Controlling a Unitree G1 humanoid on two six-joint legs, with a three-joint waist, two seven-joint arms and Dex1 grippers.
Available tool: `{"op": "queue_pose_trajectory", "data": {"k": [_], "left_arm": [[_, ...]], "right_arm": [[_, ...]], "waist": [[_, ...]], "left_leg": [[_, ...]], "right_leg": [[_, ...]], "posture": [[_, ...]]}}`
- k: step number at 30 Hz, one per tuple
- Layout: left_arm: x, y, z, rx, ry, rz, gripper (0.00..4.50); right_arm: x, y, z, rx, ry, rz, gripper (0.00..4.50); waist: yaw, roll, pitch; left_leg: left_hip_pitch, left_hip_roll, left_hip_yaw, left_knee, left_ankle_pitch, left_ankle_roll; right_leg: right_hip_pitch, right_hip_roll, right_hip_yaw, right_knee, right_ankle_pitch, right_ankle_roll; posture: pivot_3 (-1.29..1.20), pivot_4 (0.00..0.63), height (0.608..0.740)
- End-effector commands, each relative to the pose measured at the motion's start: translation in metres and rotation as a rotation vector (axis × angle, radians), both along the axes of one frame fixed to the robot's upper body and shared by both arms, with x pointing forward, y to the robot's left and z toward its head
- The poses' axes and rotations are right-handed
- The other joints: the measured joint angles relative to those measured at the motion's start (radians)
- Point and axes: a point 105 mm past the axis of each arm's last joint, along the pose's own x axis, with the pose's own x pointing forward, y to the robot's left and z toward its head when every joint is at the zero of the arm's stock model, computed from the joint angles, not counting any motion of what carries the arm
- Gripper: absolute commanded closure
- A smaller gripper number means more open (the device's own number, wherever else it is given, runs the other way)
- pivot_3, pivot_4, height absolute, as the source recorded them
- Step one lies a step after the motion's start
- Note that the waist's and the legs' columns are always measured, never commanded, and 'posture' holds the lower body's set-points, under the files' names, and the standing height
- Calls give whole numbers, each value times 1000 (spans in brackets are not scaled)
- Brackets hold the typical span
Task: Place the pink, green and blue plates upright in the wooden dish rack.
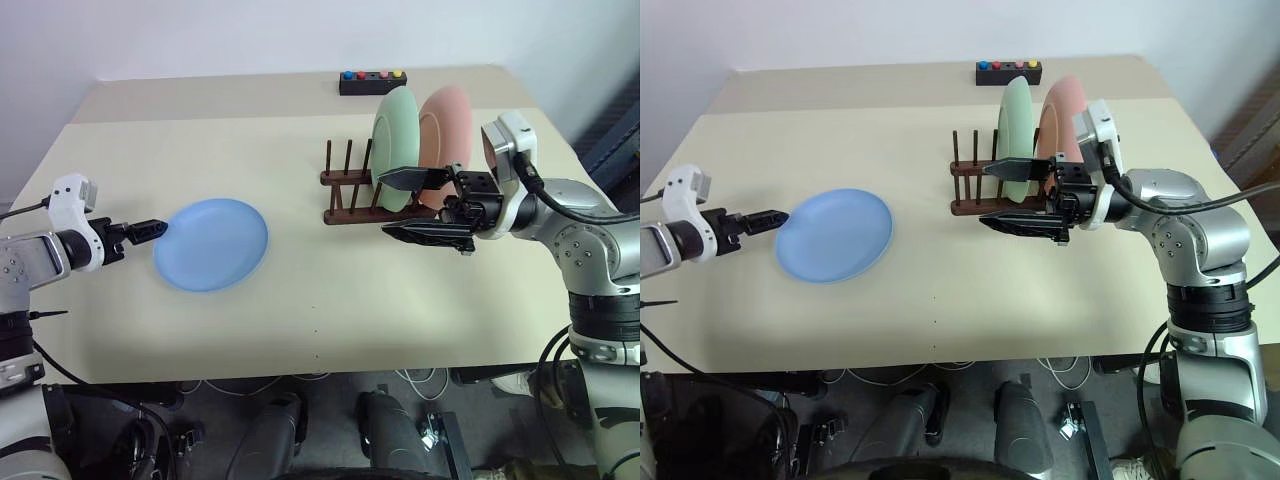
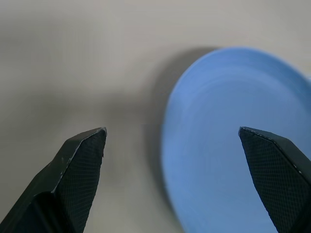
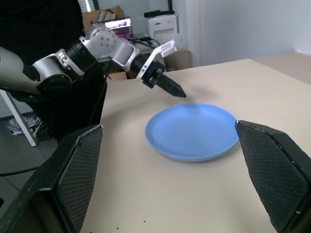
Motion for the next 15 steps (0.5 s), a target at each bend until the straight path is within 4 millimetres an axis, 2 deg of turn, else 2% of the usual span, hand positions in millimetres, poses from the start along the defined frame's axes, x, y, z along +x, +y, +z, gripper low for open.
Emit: {"op": "queue_pose_trajectory", "data": {"k": [1,3,5,7,9,15], "left_arm": [[-1,13,13,128,60,61,0],[-3,17,12,69,144,86,0],[-6,18,7,82,274,76,0],[-4,12,5,48,348,39,0],[1,5,5,-8,357,-8,0],[16,-7,6,22,389,-79,0]], "right_arm": [[-4,4,8,11,-37,12,40],[-3,6,7,18,-34,12,40],[-3,7,6,30,-25,14,40],[-3,9,5,38,-22,14,40],[-3,9,5,44,-19,13,40],[-4,7,5,44,-14,1,40]], "waist": [[0,0,0],[0,-1,0],[0,-1,0],[0,-1,0],[0,-1,0],[0,-1,0]], "left_leg": [[0,0,0,0,0,0],[0,0,0,0,0,0],[0,0,0,1,0,0],[0,0,0,1,0,0],[0,-1,0,1,0,0],[0,-1,0,1,1,0]], "right_leg": [[0,0,0,0,0,0],[0,0,0,0,0,0],[0,1,0,1,0,0],[0,1,0,2,0,0],[0,2,0,2,0,1],[0,2,0,3,1,1]], "posture": [[0,150,740],[0,150,740],[0,150,740],[0,150,740],[0,150,740],[0,150,740]]}}
